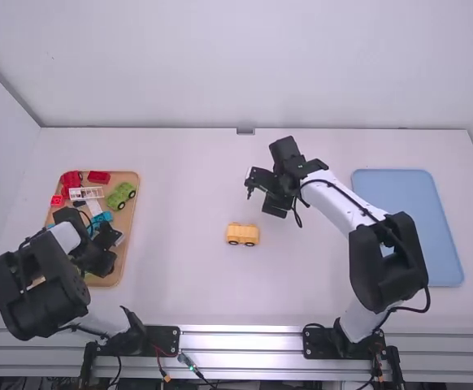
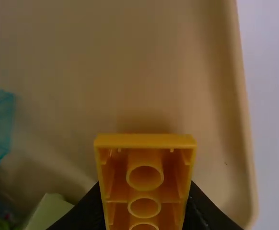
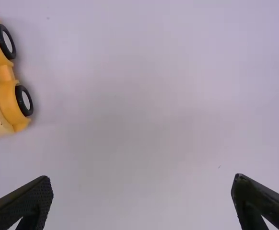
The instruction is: Assemble lego blocks to make yellow taxi
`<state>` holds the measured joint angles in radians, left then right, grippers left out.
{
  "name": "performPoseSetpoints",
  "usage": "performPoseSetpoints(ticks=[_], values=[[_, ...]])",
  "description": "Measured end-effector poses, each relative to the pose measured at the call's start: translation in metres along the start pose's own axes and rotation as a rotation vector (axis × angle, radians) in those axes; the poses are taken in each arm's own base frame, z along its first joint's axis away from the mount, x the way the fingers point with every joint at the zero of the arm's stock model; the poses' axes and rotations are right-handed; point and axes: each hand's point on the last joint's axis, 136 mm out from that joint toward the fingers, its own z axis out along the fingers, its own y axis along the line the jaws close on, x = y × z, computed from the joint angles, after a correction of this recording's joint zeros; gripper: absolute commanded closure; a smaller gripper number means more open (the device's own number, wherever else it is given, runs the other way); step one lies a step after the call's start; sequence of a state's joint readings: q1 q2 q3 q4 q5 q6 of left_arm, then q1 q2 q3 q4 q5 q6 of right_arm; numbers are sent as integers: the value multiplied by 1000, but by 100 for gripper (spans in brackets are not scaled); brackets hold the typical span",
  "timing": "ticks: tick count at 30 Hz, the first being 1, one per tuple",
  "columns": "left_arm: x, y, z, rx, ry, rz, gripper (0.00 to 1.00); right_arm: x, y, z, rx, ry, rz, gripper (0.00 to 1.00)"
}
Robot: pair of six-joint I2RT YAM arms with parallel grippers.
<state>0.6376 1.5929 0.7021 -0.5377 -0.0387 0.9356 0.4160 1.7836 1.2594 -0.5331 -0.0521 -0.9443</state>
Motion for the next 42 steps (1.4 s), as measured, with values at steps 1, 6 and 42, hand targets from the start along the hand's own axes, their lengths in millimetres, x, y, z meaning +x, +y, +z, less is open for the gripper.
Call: performPoseSetpoints(ticks=[1, 6, 42], values=[[-1, 1, 0, -2, -2, 0, 67, 0, 0, 0, 0, 0, 0, 1], [-8, 11, 0, -45, -34, -35, 81, 0, 0, 0, -1, 0, -1, 1], [-253, -134, -185, 451, -1045, 516, 73, -115, -14, -45, -152, -674, 175, 1]])
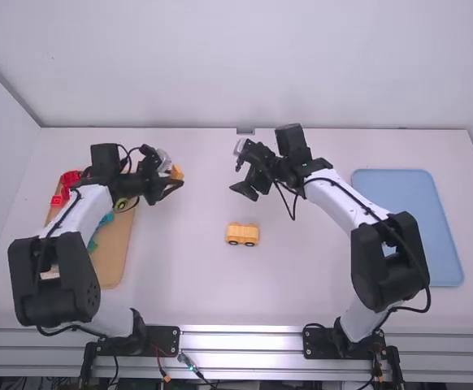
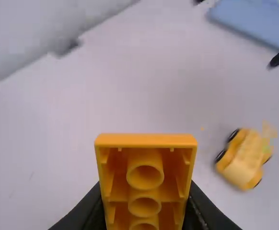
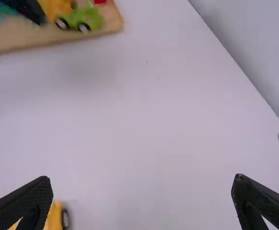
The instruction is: Assemble lego blocks to make yellow taxi
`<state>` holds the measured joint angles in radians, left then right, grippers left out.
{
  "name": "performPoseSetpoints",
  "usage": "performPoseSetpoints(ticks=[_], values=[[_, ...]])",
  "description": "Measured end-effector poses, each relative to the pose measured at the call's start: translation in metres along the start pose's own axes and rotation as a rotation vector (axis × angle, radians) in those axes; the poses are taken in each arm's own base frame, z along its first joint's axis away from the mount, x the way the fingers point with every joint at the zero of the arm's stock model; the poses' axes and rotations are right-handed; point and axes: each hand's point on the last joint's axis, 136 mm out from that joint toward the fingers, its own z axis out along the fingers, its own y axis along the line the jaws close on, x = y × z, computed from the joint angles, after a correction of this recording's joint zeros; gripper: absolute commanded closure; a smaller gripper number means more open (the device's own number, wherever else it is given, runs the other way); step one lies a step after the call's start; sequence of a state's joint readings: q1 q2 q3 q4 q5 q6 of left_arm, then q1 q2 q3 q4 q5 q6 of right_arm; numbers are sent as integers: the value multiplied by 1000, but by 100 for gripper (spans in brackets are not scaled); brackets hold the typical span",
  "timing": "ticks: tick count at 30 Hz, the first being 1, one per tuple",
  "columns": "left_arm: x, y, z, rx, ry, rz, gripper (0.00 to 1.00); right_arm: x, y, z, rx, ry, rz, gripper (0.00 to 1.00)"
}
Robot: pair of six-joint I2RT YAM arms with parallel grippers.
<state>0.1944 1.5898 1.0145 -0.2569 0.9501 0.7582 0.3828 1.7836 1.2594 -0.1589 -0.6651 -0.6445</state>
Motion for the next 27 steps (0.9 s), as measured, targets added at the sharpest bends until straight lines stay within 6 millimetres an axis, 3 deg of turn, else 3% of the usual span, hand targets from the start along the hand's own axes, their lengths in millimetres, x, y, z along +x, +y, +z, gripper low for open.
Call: performPoseSetpoints(ticks=[6, 14, 19, 25, 27], values=[[-53, -52, 21, 229, -196, 132, 72, -35, 23, -15, -195, -220, -23, 1], [-82, -96, 40, 382, -259, 152, 68, -64, 45, -33, -348, -392, -97, 1], [-85, -106, 46, 407, -254, 148, 73, -74, 56, -43, -421, -462, -131, 3], [-90, -105, 46, 403, -270, 166, 76, -77, 61, -55, -479, -513, -136, 20], [-93, -107, 45, 412, -284, 180, 76, -77, 62, -56, -486, -516, -133, 21]])
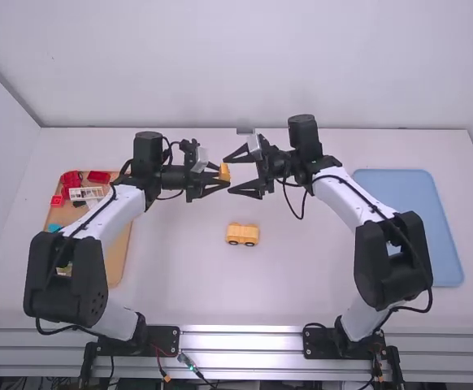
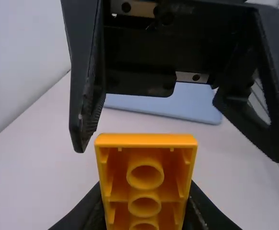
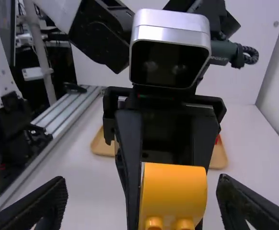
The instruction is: Assemble lego blocks to make yellow taxi
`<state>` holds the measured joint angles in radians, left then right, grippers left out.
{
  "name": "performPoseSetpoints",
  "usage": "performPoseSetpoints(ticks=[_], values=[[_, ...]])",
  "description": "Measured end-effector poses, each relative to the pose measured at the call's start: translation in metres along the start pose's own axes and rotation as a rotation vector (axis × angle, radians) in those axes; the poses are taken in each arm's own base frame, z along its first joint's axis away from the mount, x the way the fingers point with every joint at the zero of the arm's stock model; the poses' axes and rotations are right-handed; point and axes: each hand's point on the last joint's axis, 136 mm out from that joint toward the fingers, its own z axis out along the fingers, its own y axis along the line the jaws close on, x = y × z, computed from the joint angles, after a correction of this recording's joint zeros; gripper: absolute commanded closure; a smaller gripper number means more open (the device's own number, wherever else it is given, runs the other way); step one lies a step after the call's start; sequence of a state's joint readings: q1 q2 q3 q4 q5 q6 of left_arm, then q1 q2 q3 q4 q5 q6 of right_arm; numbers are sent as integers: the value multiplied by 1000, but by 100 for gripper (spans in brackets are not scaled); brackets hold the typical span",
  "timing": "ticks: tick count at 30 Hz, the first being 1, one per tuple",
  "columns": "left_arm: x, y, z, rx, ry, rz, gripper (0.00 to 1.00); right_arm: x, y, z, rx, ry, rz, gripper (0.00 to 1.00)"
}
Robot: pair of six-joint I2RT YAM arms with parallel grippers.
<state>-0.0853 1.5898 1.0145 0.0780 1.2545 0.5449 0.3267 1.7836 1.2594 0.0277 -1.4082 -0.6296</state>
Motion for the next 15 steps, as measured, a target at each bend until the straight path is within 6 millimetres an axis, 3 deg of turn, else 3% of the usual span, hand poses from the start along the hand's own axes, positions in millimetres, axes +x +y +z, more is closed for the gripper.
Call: performPoseSetpoints(ticks=[15], values=[[-5, -4, 0, 28, -23, 18, 75, -5, -7, 7, 26, 9, 47, 32]])
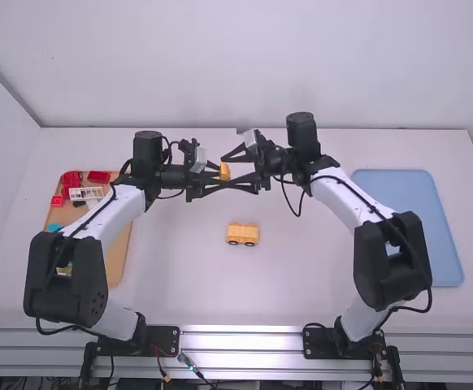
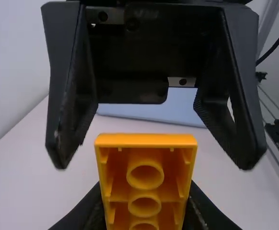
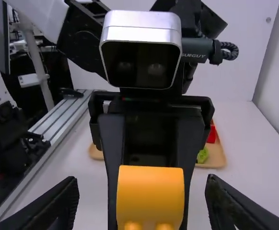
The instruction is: Assemble lego blocks to make yellow taxi
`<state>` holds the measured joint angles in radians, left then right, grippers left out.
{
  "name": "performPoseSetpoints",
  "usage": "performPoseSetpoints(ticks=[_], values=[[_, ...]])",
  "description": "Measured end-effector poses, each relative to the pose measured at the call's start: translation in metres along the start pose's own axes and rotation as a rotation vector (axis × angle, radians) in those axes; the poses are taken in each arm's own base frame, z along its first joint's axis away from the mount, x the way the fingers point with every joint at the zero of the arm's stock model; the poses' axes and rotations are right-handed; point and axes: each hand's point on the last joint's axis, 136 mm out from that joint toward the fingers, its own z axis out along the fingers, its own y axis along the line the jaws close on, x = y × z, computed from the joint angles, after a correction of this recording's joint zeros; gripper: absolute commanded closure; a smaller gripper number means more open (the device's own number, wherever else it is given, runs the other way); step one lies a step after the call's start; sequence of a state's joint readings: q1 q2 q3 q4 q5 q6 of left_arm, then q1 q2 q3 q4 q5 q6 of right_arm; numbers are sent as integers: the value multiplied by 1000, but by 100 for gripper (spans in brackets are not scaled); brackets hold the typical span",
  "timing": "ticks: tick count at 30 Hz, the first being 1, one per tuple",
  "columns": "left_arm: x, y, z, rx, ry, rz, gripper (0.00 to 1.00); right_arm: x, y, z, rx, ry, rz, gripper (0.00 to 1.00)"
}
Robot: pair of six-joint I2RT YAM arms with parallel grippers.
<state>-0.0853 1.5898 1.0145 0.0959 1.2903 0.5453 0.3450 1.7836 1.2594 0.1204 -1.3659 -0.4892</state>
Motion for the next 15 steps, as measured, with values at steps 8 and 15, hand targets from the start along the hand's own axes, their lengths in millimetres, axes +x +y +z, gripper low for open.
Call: performPoseSetpoints(ticks=[8, 15], values=[[-1, 0, 0, -1, -2, 7, 76, 2, 1, 10, 6, 18, 6, 46], [-1, 0, 0, -1, -2, 7, 76, 2, -1, 8, 16, 19, 10, 50]])
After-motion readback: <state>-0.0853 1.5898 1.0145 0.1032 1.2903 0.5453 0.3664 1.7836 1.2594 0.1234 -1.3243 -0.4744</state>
